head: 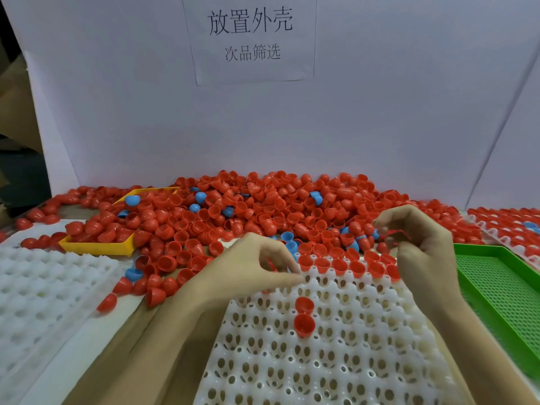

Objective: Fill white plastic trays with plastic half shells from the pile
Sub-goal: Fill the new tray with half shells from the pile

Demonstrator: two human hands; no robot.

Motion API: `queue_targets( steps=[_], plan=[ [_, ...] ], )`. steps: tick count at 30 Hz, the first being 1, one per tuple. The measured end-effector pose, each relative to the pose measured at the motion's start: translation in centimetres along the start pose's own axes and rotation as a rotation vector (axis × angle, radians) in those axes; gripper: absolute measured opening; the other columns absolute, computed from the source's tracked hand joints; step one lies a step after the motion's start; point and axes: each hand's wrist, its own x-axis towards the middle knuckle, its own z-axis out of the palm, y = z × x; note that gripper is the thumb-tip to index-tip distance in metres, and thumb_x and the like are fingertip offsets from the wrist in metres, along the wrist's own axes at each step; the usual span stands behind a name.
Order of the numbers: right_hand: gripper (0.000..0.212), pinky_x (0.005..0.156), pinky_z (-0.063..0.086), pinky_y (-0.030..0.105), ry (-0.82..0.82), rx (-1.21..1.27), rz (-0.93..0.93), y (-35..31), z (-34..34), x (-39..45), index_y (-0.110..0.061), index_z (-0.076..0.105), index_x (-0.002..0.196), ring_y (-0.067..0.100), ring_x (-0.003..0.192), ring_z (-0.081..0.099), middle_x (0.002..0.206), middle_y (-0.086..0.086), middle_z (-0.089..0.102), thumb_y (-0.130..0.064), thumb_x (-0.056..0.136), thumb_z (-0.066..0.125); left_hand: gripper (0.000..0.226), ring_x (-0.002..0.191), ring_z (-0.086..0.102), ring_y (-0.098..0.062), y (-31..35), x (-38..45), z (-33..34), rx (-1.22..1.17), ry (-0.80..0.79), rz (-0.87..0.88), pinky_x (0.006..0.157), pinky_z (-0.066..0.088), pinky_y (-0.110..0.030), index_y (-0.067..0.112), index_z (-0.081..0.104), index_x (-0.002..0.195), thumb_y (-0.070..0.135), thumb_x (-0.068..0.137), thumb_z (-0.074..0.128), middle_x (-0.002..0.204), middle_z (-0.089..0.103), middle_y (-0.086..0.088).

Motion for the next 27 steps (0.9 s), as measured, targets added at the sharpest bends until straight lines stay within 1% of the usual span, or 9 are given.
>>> queue_targets(
  steps=[4,8,11,15,18,20,21,24,27],
  plan=[
    [0.059,0.062,0.051,0.021,0.122,-0.003,0.015,0.6,-0.4,0.1,-0.023,0.069,0.087,0.019,0.078,0.063,0.087,-0.001,0.070,0.021,0.067,0.036,0.011,0.088,0.061,0.003,-0.9,0.4,1.5,0.378,-0.069,0.202,0.074,0.049,-0.013,0.035,0.077,0.092,0.043,0.085,0.079,0.092,0.069,0.023],
    [0.054,0.059,0.053,0.024,0.125,0.005,0.046,1.1,-0.5,0.2,-0.023,0.069,0.090,0.020,0.078,0.063,0.090,0.000,0.070,0.020,0.077,0.038,0.011,0.093,0.052,0.009,-1.2,0.7,3.5,0.560,-0.012,0.236,0.069,0.038,-0.009,0.032,0.074,0.098,0.035,0.088,0.073,0.091,0.058,0.024],
    [0.052,0.060,0.053,0.023,0.151,-0.027,0.053,0.9,-0.5,0.2,-0.022,0.069,0.092,0.021,0.079,0.065,0.090,0.001,0.070,0.008,0.063,0.039,0.016,0.098,0.047,0.003,-1.7,0.8,4.2,0.641,0.044,0.234,0.067,0.028,-0.009,0.031,0.074,0.103,0.037,0.088,0.071,0.101,0.053,0.020],
    [0.060,0.062,0.051,0.019,0.142,-0.047,0.083,1.3,-0.7,0.1,-0.020,0.069,0.095,0.020,0.079,0.065,0.091,0.001,0.071,0.019,0.063,0.039,0.013,0.086,0.050,0.007,-1.4,0.9,3.2,0.514,0.005,0.229,0.069,0.039,-0.009,0.029,0.078,0.097,0.037,0.088,0.076,0.096,0.056,0.019],
    [0.059,0.065,0.053,0.022,0.135,-0.069,0.116,1.7,-0.7,0.3,-0.019,0.069,0.100,0.018,0.080,0.066,0.093,0.003,0.071,0.027,0.075,0.041,0.005,0.086,0.055,0.009,-1.6,1.0,0.2,0.350,0.149,0.169,0.072,0.046,-0.012,0.031,0.077,0.093,0.034,0.089,0.077,0.095,0.059,0.020],
    [0.042,0.069,0.054,0.027,0.130,-0.121,0.135,1.6,-0.5,0.4,-0.022,0.068,0.105,0.016,0.081,0.066,0.094,0.002,0.070,0.015,0.091,0.051,0.005,0.086,0.056,0.005,-2.6,0.9,-1.9,0.456,0.280,0.131,0.072,0.048,-0.016,0.031,0.076,0.095,0.032,0.090,0.074,0.097,0.060,0.020],
    [0.031,0.067,0.053,0.024,0.117,-0.145,0.138,1.7,-0.5,0.3,-0.024,0.067,0.106,0.013,0.077,0.064,0.090,0.002,0.069,0.004,0.097,0.057,0.006,0.083,0.057,0.003,-3.3,0.8,-2.7,0.544,0.313,0.103,0.074,0.048,-0.018,0.030,0.076,0.097,0.032,0.092,0.073,0.098,0.059,0.020],
    [0.001,0.045,0.036,0.014,0.039,-0.198,0.176,2.0,-0.1,0.2,-0.026,0.067,0.102,0.009,0.047,0.041,0.060,0.006,0.053,-0.027,0.102,0.066,0.010,0.083,0.055,0.000,-5.2,0.7,-3.8,0.744,0.273,0.012,0.077,0.052,-0.025,0.029,0.074,0.103,0.032,0.095,0.069,0.100,0.055,0.017],
    [0.016,0.036,0.024,0.016,-0.019,-0.274,0.195,2.4,0.2,0.2,-0.025,0.069,0.103,0.007,0.037,0.029,0.053,0.016,0.051,-0.038,0.103,0.059,0.011,0.089,0.057,-0.001,-6.0,1.1,-3.2,0.767,0.175,-0.009,0.082,0.055,-0.030,0.029,0.073,0.104,0.032,0.094,0.069,0.100,0.054,0.018]
  ],
)
